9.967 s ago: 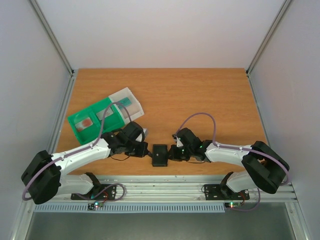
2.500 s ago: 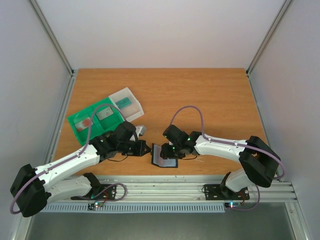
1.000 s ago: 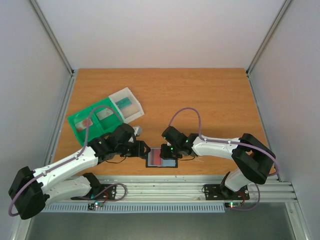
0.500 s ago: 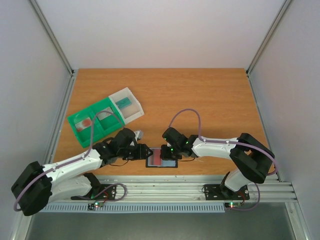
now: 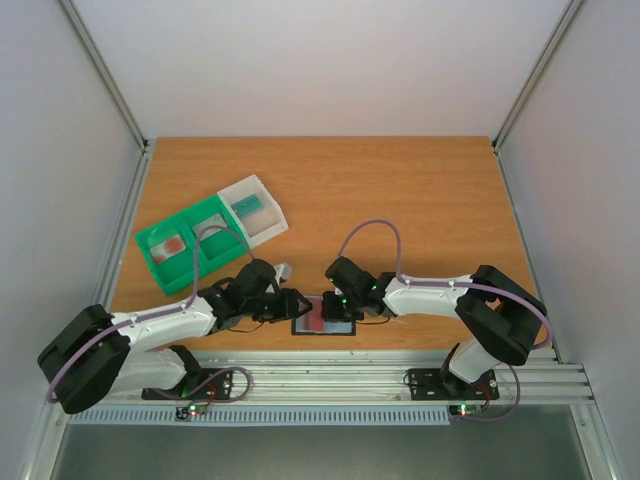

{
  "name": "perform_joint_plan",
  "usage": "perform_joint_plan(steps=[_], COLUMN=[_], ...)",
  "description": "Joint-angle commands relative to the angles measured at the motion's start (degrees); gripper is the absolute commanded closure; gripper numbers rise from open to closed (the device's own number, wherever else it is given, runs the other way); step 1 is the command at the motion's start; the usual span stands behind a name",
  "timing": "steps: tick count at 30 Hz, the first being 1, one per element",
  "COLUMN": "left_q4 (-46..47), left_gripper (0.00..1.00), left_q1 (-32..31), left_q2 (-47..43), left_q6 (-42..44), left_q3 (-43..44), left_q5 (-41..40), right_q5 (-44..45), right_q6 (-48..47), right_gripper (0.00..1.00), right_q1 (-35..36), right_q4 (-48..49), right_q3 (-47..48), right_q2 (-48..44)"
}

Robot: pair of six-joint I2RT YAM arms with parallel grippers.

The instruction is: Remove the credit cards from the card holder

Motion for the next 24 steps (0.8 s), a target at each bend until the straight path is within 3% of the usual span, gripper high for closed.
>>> perform_joint_plan(steps=[1,24], left_q4=[5.0,9.7], left_gripper=[0.49,0.48], left_q1=[0.1,0.1], left_q2=[0.8,4.5], left_q6=[-0.5,-1.0], left_q3=[0.1,-1.4], left_q5=[0.0,-0.5], right_q5=[2.1,2.4], right_q6=[0.2,0.5], right_gripper=[0.96,0.96], right_q1=[0.5,0.5], right_q4=[-2.0,-2.2], right_q3=[-2.1,-2.1], right_q2=[1.3,0.5])
